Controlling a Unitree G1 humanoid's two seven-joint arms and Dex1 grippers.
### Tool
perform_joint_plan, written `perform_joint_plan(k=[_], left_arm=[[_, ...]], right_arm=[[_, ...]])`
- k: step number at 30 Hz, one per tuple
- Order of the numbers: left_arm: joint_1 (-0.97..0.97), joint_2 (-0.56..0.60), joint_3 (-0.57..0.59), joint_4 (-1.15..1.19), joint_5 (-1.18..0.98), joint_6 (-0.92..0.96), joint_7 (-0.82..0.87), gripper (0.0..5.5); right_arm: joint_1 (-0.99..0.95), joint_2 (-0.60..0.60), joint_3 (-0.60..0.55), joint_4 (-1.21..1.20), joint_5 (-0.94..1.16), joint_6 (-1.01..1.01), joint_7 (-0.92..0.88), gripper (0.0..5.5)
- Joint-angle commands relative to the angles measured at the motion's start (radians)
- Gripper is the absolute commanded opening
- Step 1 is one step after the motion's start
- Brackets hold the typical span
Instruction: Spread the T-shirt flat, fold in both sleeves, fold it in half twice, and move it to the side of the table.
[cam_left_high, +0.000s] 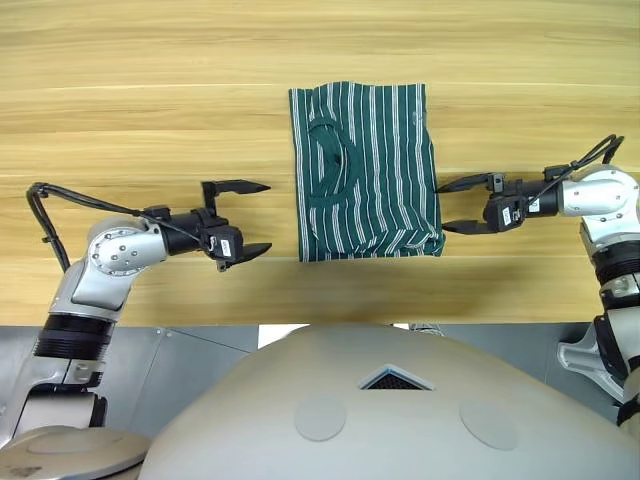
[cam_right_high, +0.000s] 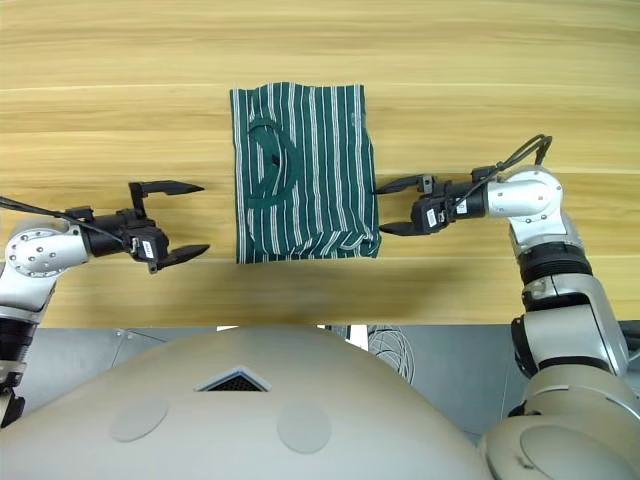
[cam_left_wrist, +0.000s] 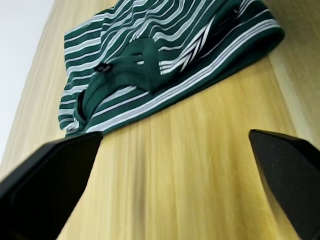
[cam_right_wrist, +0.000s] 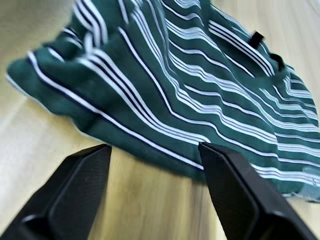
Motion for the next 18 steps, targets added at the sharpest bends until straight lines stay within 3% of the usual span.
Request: perform_joint_plan(k=[1, 15, 18], left_arm=[[-0.032, 0.008, -0.067, 0.053, 0.114, -0.010, 0.023, 5.40], [-0.111, -0.036, -0.209, 0.149, 0.086, -0.073, 0.097, 5.40], [-0.126, -0.058, -0.234, 0.183, 0.080, -0.089, 0.109, 5.40]], right_arm=[[0.060, -0.016, 0.077, -0.029, -0.063, 0.055, 0.055, 3.30], [0.069, 0.049, 0.107, -0.084, -0.037, 0.154, -0.010, 3.30], [0.066, 0.057, 0.108, -0.084, -0.029, 0.198, -0.008, 2.77]])
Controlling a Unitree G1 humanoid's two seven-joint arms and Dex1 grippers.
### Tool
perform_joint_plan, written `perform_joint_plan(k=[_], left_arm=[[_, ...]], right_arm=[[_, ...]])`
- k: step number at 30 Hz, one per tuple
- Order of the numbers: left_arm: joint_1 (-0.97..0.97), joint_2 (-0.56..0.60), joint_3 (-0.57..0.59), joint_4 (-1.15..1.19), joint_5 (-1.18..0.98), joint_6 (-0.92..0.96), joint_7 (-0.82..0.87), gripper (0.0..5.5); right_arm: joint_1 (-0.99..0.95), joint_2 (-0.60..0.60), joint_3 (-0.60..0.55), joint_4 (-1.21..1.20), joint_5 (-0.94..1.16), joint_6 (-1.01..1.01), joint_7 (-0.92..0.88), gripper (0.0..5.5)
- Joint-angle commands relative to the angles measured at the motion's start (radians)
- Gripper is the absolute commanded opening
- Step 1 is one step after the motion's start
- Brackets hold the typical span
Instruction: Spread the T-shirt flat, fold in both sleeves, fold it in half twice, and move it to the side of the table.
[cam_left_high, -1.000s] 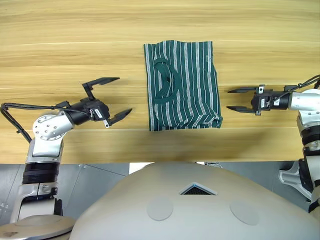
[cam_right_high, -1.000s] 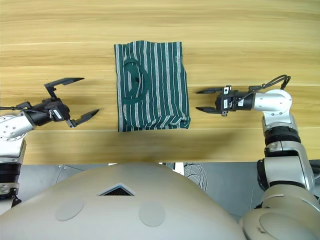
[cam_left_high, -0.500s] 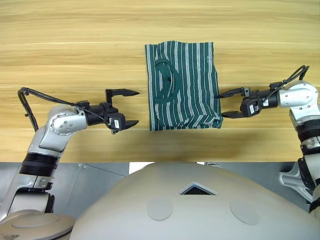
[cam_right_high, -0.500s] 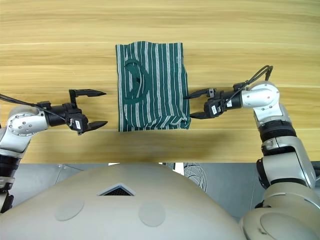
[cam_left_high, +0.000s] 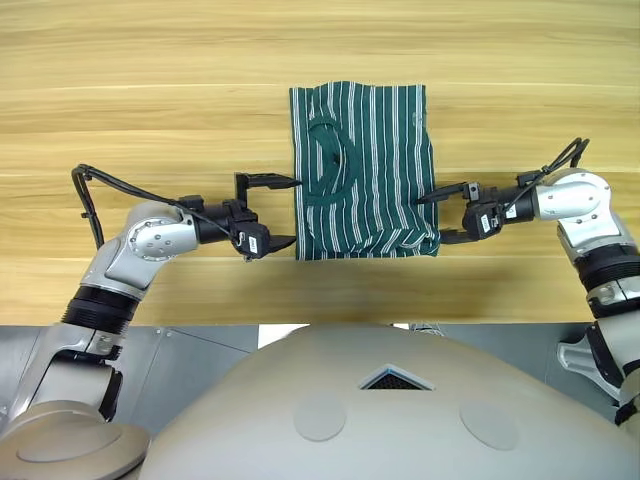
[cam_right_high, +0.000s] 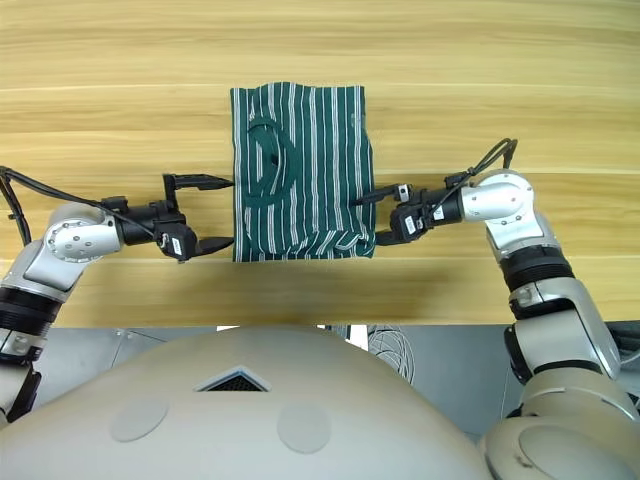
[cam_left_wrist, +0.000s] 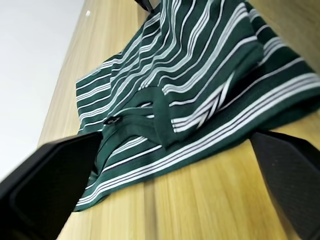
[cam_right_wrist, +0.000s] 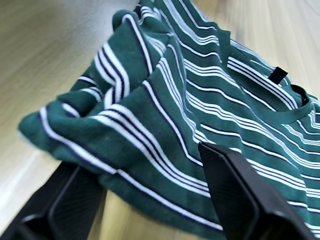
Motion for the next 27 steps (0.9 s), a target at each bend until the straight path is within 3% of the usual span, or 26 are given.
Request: perform_joint_plan(k=[1, 12, 17, 27], left_arm=[[0.005, -0.028, -0.068, 0.078, 0.046, 0.004, -0.014, 5.40], [-0.118, -0.107, -0.157, 0.263, 0.077, -0.126, 0.030, 5.40], [-0.127, -0.100, -0.188, 0.283, 0.043, -0.174, 0.016, 5.40], [-0.137, -0.087, -0.212, 0.310, 0.011, -0.220, 0.018, 3.54]], right_arm=[[0.034, 0.019, 0.036, 0.030, -0.068, 0.083, 0.008, 2.66], [0.037, 0.026, 0.032, 0.008, -0.084, 0.145, -0.023, 0.69], [0.035, 0.033, 0.020, 0.001, -0.082, 0.140, -0.048, 0.10], [0.026, 0.045, 0.010, -0.004, -0.070, 0.130, -0.071, 0.08]])
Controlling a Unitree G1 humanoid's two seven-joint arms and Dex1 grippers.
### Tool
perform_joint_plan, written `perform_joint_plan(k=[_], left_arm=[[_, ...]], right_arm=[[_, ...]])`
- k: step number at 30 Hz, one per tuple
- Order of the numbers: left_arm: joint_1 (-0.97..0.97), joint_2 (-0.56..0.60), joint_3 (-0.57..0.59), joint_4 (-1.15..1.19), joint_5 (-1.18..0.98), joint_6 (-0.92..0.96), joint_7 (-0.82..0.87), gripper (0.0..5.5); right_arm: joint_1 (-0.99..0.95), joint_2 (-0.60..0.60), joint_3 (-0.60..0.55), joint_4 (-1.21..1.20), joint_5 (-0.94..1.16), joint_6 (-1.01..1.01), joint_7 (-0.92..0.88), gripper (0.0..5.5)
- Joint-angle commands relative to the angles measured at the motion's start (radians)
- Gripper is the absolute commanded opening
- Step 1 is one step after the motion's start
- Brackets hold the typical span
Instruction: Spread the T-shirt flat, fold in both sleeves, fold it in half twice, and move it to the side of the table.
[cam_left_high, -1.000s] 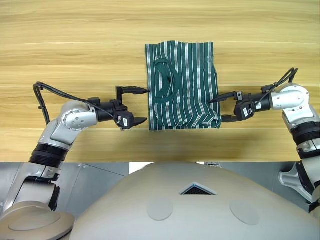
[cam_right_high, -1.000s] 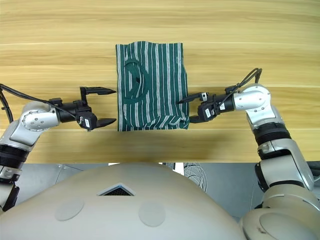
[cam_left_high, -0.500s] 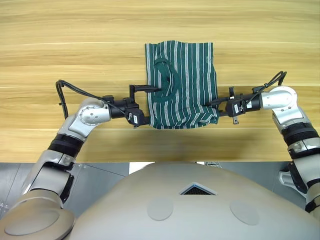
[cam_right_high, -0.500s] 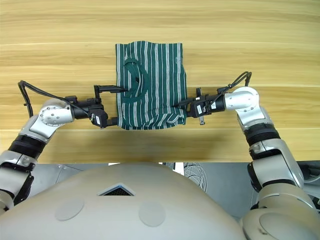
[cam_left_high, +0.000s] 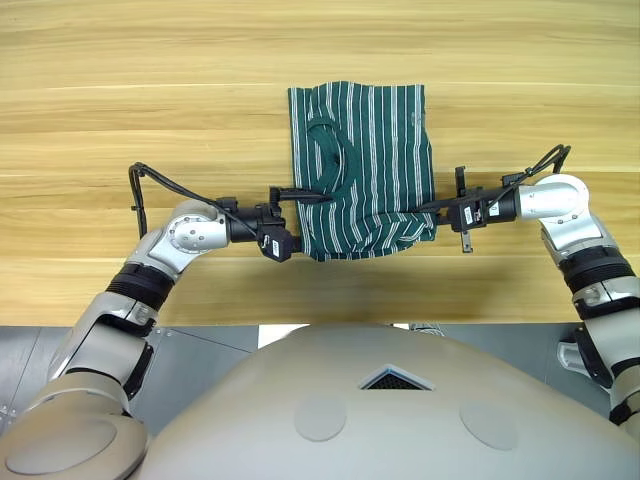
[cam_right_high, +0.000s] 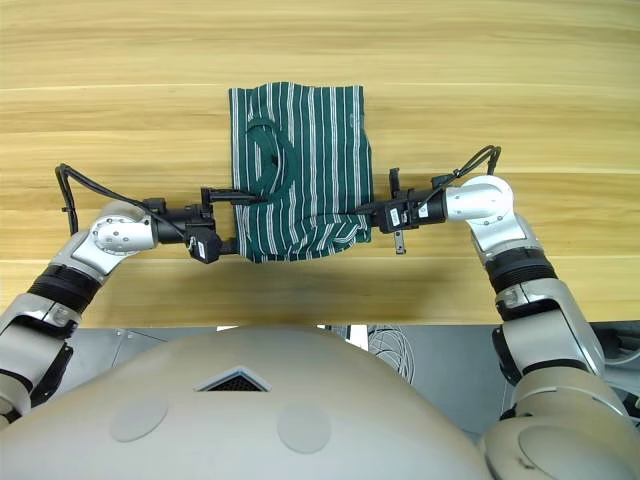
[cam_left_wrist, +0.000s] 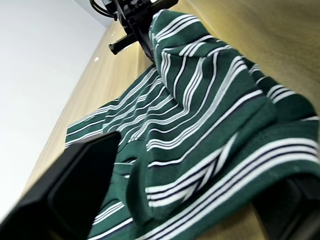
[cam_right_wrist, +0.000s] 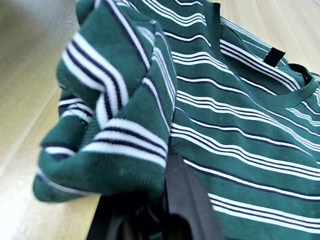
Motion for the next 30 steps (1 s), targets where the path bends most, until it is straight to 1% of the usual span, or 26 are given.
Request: perform_joint_plan(k=[1, 2, 7, 13, 16, 20, 22, 24, 27, 30], left_arm=[[0.014, 0.026, -0.028, 0.045, 0.038, 0.009, -0.038, 3.33], [0.010, 0.025, -0.027, 0.053, 0.042, 0.005, -0.035, 3.07], [0.000, 0.024, -0.020, 0.078, 0.042, -0.010, -0.022, 2.27], [-0.016, 0.008, -0.011, 0.127, -0.006, -0.010, -0.027, 1.23], [-0.038, -0.009, -0.004, 0.164, -0.056, 0.002, -0.043, 0.80], [-0.037, -0.028, 0.003, 0.171, -0.168, 0.054, -0.106, 0.16], [-0.015, -0.017, 0.008, 0.127, -0.245, 0.100, -0.154, 0.00], [0.017, 0.003, 0.022, 0.053, -0.337, 0.169, -0.206, 0.00], [0.102, 0.051, 0.048, -0.112, -0.454, 0.299, -0.265, 0.00], [0.219, 0.107, 0.069, -0.286, -0.508, 0.413, -0.281, 0.00]], right_arm=[[0.016, 0.008, 0.006, 0.013, -0.056, 0.018, -0.007, 0.08], [0.015, 0.009, 0.006, 0.013, -0.056, 0.017, -0.009, 0.08], [0.016, 0.012, 0.006, 0.008, -0.054, 0.012, -0.017, 0.08], [0.020, 0.012, 0.005, -0.004, -0.039, 0.005, -0.008, 0.08], [0.025, 0.008, 0.003, -0.011, -0.023, -0.001, 0.007, 0.08], [0.026, 0.007, -0.004, -0.020, 0.006, -0.008, 0.028, 0.08], [0.027, 0.007, -0.013, -0.025, 0.025, -0.010, 0.040, 0.08], [0.032, 0.009, -0.023, -0.033, 0.056, -0.007, 0.058, 0.08], [0.048, 0.008, -0.040, -0.065, 0.125, 0.016, 0.103, 0.08], [0.064, 0.005, -0.064, -0.108, 0.176, 0.055, 0.128, 0.08]])
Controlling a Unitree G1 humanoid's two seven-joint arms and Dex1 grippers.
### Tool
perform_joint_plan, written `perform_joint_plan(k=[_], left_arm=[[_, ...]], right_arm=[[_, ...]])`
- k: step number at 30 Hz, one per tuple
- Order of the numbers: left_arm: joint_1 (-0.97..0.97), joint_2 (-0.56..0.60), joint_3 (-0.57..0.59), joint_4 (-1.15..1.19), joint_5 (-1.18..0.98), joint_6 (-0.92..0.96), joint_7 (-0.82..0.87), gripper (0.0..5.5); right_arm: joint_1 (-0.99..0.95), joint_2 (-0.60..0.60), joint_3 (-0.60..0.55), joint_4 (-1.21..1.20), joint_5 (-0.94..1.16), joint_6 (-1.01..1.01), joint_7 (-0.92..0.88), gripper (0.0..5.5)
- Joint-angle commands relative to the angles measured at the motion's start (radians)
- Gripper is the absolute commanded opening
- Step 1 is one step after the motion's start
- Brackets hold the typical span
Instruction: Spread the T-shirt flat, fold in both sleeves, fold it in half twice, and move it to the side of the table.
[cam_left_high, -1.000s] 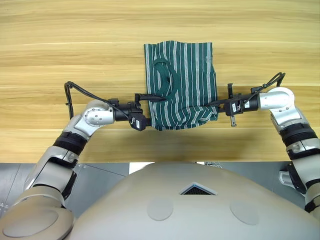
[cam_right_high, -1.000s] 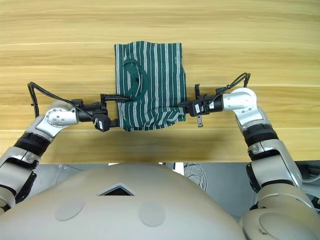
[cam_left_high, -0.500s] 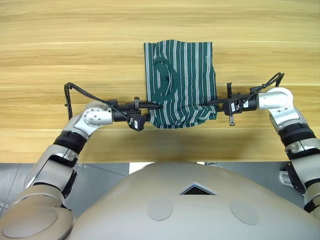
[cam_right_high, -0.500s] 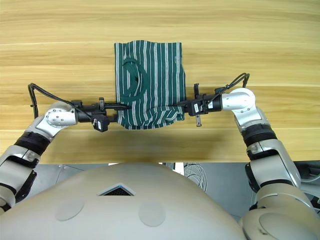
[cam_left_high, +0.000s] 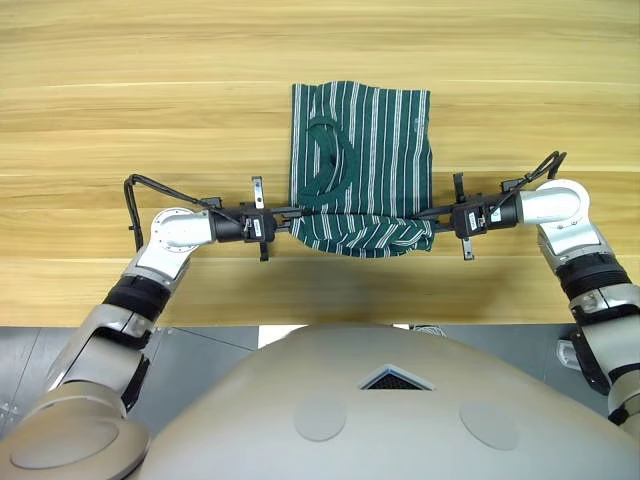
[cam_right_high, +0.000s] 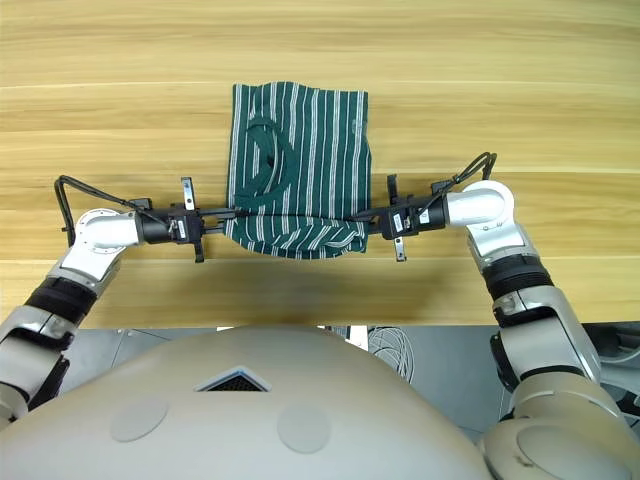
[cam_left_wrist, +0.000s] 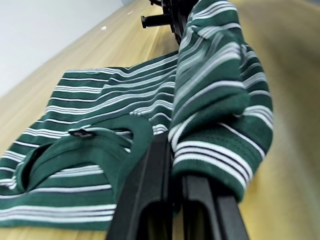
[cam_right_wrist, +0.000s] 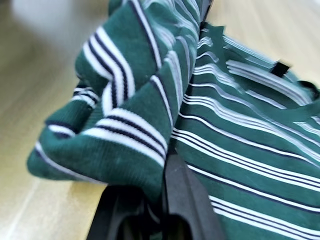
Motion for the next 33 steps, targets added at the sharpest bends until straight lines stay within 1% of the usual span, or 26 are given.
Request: perform_joint_plan(k=[1, 3, 5, 10, 13, 18, 21, 24, 28, 33], left_arm=[[0.137, 0.077, 0.034, -0.210, -0.054, 0.140, -0.013, 0.00], [0.181, 0.090, 0.058, -0.317, -0.069, 0.240, 0.016, 0.00], [0.175, 0.079, 0.074, -0.374, -0.070, 0.350, 0.039, 0.00], [0.055, -0.010, 0.112, -0.316, -0.084, 0.645, 0.091, 0.00], [-0.058, -0.065, 0.177, -0.246, -0.151, 0.828, 0.102, 0.00], [-0.143, -0.105, 0.263, -0.210, -0.230, 1.006, 0.085, 0.00], [-0.154, -0.116, 0.295, -0.233, -0.254, 1.072, 0.084, 0.00], [-0.165, -0.129, 0.290, -0.236, -0.231, 1.102, 0.083, 0.00], [-0.183, -0.161, 0.275, -0.160, -0.182, 1.081, 0.075, 0.00], [-0.254, -0.205, 0.281, -0.020, -0.136, 1.041, 0.053, 0.00]], right_arm=[[0.027, -0.008, -0.038, -0.063, 0.065, 0.058, 0.034, 0.07], [0.050, -0.017, -0.053, -0.112, 0.093, 0.093, 0.044, 0.06], [0.066, -0.021, -0.067, -0.156, 0.112, 0.124, 0.053, 0.06], [0.015, -0.014, -0.098, -0.201, 0.129, 0.235, 0.072, 0.06], [-0.100, 0.010, -0.096, -0.128, 0.091, 0.343, 0.084, 0.06], [-0.329, 0.087, -0.109, 0.102, 0.084, 0.503, 0.153, 0.06], [-0.455, 0.142, -0.118, 0.316, 0.030, 0.535, 0.150, 0.06], [-0.537, 0.194, -0.142, 0.490, -0.013, 0.531, 0.117, 0.06], [-0.572, 0.235, -0.202, 0.606, -0.026, 0.506, 0.096, 0.06], [-0.582, 0.269, -0.236, 0.669, -0.072, 0.475, 0.063, 0.06]])
